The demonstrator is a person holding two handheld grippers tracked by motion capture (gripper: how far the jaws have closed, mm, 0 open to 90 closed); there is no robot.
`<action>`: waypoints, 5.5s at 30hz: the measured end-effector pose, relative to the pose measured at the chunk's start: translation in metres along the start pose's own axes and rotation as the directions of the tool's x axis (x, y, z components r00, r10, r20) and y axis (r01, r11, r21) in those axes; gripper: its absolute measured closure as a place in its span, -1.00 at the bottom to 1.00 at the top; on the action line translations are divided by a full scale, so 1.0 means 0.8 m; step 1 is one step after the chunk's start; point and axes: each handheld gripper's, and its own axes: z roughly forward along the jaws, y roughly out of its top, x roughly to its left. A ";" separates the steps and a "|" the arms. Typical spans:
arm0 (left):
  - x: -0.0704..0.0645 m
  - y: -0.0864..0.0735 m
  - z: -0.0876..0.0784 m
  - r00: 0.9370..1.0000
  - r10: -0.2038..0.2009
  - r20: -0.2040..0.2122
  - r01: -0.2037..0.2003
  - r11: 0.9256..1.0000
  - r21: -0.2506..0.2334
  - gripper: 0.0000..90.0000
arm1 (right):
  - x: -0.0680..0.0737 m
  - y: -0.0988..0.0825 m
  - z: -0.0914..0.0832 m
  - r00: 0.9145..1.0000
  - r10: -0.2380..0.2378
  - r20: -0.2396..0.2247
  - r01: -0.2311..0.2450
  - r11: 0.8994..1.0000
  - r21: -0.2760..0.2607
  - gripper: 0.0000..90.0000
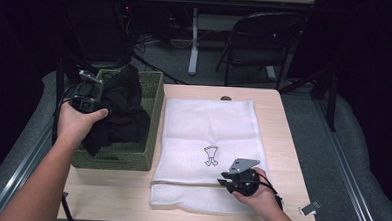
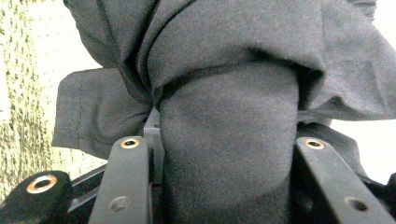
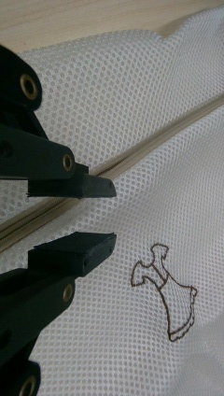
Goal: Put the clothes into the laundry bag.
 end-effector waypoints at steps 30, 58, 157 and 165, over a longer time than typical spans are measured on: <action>-0.032 -0.013 -0.012 0.997 0.067 0.048 -0.067 0.998 0.004 0.26 | 0.005 0.009 0.034 0.998 -0.025 -0.060 0.027 0.999 0.040 0.78; -0.031 -0.015 -0.006 0.997 0.061 0.052 -0.062 0.998 0.014 0.26 | 0.013 0.006 0.042 0.992 -0.105 -0.071 0.111 0.990 0.091 0.98; -0.048 -0.037 -0.007 0.986 0.121 0.115 -0.123 0.992 0.014 0.26 | -0.087 0.183 -0.046 0.992 -0.053 0.117 0.070 0.987 -0.146 0.99; -0.057 -0.049 -0.015 0.980 0.144 0.138 -0.144 0.989 -0.010 0.26 | -0.085 0.185 -0.043 0.992 -0.056 0.114 0.072 0.988 -0.140 0.99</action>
